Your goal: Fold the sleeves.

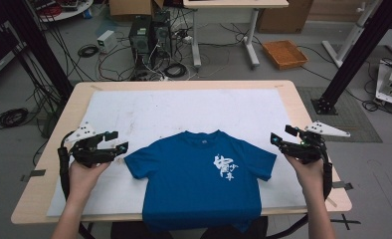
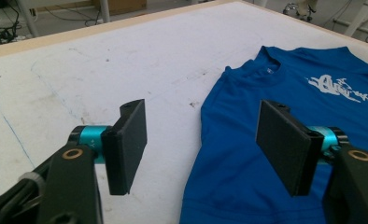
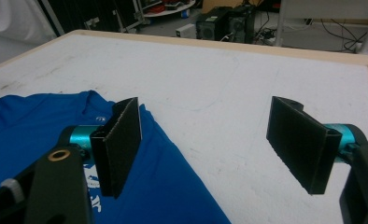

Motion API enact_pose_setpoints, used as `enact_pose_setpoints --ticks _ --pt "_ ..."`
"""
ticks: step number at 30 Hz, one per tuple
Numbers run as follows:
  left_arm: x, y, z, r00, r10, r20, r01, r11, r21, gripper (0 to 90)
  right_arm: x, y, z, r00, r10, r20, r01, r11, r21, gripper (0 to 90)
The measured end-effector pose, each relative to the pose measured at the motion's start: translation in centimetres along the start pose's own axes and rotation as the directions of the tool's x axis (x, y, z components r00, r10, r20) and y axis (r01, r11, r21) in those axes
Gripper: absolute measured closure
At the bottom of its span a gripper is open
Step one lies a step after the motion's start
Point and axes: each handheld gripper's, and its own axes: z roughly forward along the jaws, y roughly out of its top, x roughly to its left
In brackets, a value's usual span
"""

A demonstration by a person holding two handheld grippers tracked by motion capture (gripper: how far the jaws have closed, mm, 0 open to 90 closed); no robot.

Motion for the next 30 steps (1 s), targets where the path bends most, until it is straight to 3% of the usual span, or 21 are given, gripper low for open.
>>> enact_pose_setpoints --ticks 3,8,11,17,19,21,30 --pt "0.3 -0.3 0.0 0.9998 -0.021 0.006 0.021 0.9997 0.008 35.0 0.0 0.0 0.0 1.0000 -0.004 0.000 0.004 1.0000 0.000 26.2" --pt "1.0 -1.0 0.3 0.9983 -0.058 0.003 0.058 0.9964 0.061 38.2 -0.1 -0.1 0.1 1.0000 -0.006 0.004 0.006 1.0000 -0.001 26.1" --pt "1.5 -1.5 0.5 0.9964 -0.084 0.009 0.082 0.9895 0.119 41.8 -0.1 -0.1 0.0 1.0000 -0.004 0.007 0.004 1.0000 0.000 26.1" --pt "1.8 -2.1 0.9 0.9943 -0.105 0.016 0.101 0.9813 0.163 48.7 -0.2 -0.2 0.0 0.9999 -0.007 0.009 0.007 1.0000 0.000 26.2" --pt "1.9 -2.4 1.1 0.9929 -0.118 0.013 0.113 0.9733 0.199 50.0 -0.2 -0.2 0.0 0.9999 -0.008 0.010 0.008 1.0000 0.000 26.1" --pt "2.0 -2.5 1.2 0.9923 -0.123 0.012 0.118 0.9704 0.211 52.1 -0.2 -0.2 0.0 0.9999 -0.008 0.009 0.008 1.0000 -0.001 26.2" --pt "2.1 -3.2 2.4 0.9861 -0.165 0.018 0.151 0.9367 0.316 61.1 -0.1 -0.2 0.1 0.9999 -0.009 0.010 0.009 0.9999 0.004 26.1"
